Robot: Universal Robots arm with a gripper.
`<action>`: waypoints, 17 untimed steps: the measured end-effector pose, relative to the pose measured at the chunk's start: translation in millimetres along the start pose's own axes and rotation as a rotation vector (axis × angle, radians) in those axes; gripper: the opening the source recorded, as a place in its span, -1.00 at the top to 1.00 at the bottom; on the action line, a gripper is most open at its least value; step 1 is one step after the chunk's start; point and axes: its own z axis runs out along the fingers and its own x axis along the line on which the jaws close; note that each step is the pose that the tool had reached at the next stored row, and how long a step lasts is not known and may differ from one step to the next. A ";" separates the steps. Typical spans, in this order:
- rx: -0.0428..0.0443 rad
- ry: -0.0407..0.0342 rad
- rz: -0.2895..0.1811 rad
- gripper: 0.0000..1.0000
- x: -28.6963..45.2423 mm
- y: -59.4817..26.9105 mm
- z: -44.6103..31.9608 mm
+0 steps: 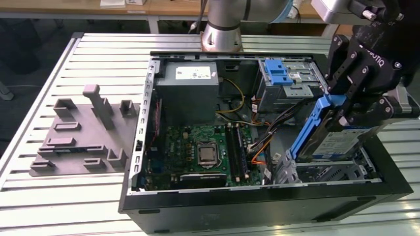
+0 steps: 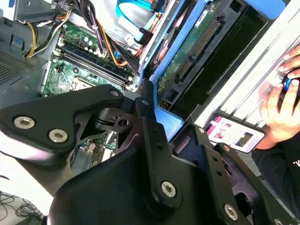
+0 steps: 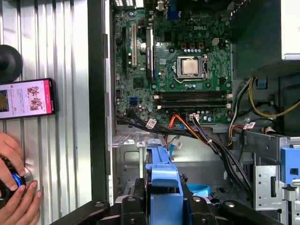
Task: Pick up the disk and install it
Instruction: 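Insert the disk into the insertion slot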
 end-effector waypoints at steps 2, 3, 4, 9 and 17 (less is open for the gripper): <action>-0.0124 0.0017 0.000 0.27 0.0 -0.2 -3.3; -0.0197 0.0018 0.000 0.27 -0.1 -0.6 -4.1; -0.0247 0.0017 0.000 0.27 -0.1 -0.8 -4.1; -0.0361 0.0008 0.000 0.27 -0.1 -2.4 -3.0; -0.0370 -0.0043 0.000 0.27 -0.2 -3.5 1.9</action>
